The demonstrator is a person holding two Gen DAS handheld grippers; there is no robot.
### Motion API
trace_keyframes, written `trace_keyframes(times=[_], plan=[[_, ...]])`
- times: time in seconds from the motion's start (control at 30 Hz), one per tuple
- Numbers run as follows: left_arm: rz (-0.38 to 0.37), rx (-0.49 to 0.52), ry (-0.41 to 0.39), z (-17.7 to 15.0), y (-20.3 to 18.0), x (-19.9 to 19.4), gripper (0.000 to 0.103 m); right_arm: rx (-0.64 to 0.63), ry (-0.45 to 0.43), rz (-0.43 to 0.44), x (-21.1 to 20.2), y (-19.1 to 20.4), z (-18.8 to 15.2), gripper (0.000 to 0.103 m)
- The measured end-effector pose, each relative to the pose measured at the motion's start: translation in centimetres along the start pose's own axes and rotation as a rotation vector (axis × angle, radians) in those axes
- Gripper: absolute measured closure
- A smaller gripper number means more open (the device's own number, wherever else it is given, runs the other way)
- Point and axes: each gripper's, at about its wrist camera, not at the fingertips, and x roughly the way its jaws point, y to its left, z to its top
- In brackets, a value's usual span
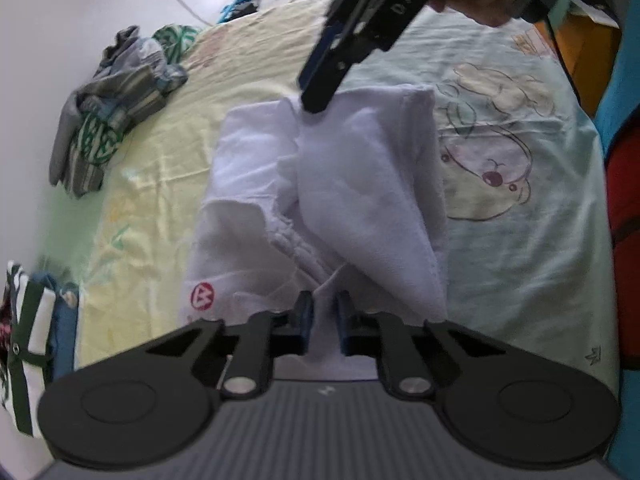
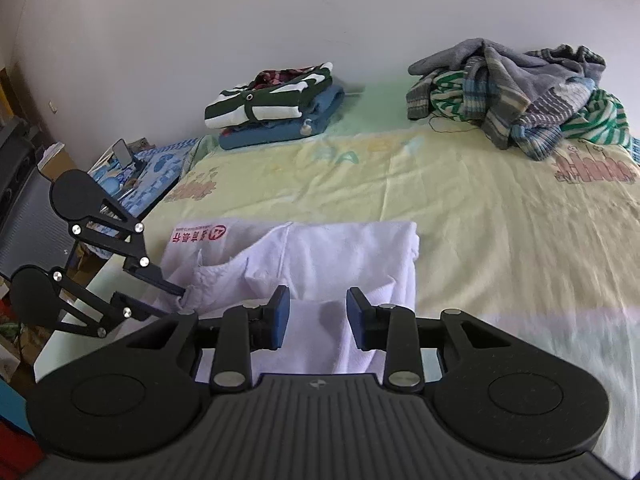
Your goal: Fold clothes
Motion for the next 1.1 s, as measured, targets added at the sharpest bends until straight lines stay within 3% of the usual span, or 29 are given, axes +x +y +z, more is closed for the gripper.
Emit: trace_keyframes(times=[0.1, 0.27, 0.33, 0.5, 0.6, 0.7, 0.83, 0.9, 1.03, 1.1], plan=[[0.027, -0.066, -0.027, -0.5, 0.9, -0.9, 0.095, 0.027, -0.011, -0.011, -0.2, -0.4, -0.1, 0.068], [0.032, -0.260, -0.090, -2.2, 3.4, -2.9, 0.097, 0.055, -0.003, -0.008, -0.1, -0.8, -0.2, 0.067], [0.064, -0.311, -0.102, -2.8, 3.7, -3.2, 0.101, 0.059, 0.005, -0.008, 0.0, -0.9, -0.2, 0.065], [0.103, -0.310, -0.103, -3.3, 3.1, -3.3, 0.101, 0.066, 0.011, 0.008, 0.2, -0.9, 0.1, 0.064], [0.122, -0.302, -0.102, -3.5, 2.7, -3.3, 0.087, 0.061, 0.022, 0.040, 0.3, -0.7, 0.3, 0.064], [0.122, -0.153, -0.116, -2.1, 1.3, -3.4, 0.051, 0.038, 0.034, 0.041, 0.7, -0.4, 0.4, 0.064], [0.082, 0.007, -0.062, -0.3, 0.8, -1.9, 0.041, 0.016, 0.043, 0.048, 0.9, 0.0, 0.5, 0.064], [0.054, 0.053, -0.018, 0.2, 1.1, -0.9, 0.048, 0.008, 0.041, 0.051, 0.8, 0.2, 0.4, 0.063], [0.000, 0.063, 0.046, 0.4, 1.2, 0.5, 0.088, 0.001, 0.026, 0.037, 0.5, 0.2, 0.3, 0.063], [-0.023, 0.051, 0.056, 0.1, 1.1, 0.9, 0.095, 0.012, 0.015, 0.031, 0.2, 0.0, 0.2, 0.063]])
